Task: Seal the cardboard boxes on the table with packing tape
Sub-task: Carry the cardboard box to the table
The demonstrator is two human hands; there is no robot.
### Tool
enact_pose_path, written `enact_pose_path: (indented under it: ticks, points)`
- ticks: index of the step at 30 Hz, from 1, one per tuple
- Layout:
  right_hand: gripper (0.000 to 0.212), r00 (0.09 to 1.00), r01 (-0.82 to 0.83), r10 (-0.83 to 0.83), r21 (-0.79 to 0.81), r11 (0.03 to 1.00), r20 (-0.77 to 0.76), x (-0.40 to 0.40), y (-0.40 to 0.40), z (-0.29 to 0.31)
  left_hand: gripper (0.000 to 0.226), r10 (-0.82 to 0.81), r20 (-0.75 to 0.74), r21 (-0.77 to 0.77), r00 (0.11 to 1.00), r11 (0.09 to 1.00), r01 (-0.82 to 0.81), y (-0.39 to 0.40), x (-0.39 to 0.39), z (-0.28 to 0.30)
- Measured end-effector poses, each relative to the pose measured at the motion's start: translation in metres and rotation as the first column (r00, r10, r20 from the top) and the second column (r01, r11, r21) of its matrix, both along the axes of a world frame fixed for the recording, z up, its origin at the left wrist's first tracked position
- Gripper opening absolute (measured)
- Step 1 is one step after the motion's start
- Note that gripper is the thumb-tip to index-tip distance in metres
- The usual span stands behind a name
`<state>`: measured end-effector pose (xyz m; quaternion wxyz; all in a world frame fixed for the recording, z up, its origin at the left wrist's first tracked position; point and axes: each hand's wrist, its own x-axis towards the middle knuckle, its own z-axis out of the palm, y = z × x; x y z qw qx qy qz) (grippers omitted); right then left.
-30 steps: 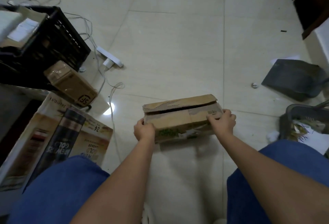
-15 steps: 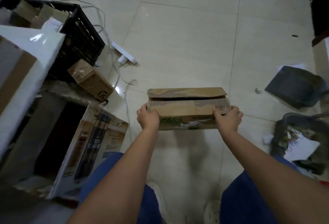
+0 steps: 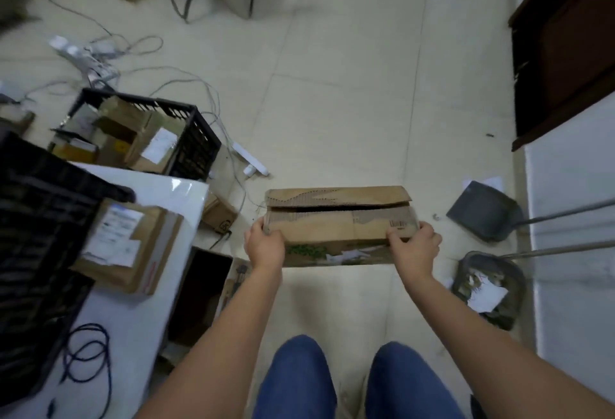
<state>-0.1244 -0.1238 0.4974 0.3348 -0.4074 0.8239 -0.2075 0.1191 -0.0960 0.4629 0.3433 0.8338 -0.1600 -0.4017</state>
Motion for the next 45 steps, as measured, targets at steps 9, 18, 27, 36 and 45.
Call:
enact_pose_path:
  ticks: [9,18,27,36,45]
  points:
    - [0.063,1.0,-0.005,0.006,-0.13,0.992,0.01,0.002,-0.099,0.157,0.034,-0.03,-0.012,-0.162,0.999,0.986,0.027,-0.109,0.007,0.154]
    - [0.061,0.991,-0.086,0.108,-0.235,0.968,0.085,-0.03,-0.245,0.213,0.036,0.046,0.008,-0.269,0.999,0.962,-0.042,-0.238,-0.015,0.206]
    - [0.06,0.978,-0.163,0.19,-0.247,0.955,0.089,-0.042,-0.359,0.227,0.032,0.1,-0.025,-0.299,0.995,0.949,-0.103,-0.334,-0.025,0.222]
    - [0.057,0.978,-0.176,0.201,-0.279,0.944,0.061,0.001,-0.508,0.237,0.035,0.105,-0.071,-0.358,0.992,0.926,-0.124,-0.49,0.016,0.234]
    - [0.058,0.987,-0.122,0.145,-0.259,0.958,0.071,0.092,-0.678,0.247,0.034,0.06,-0.031,-0.324,0.998,0.944,-0.067,-0.677,0.107,0.25]
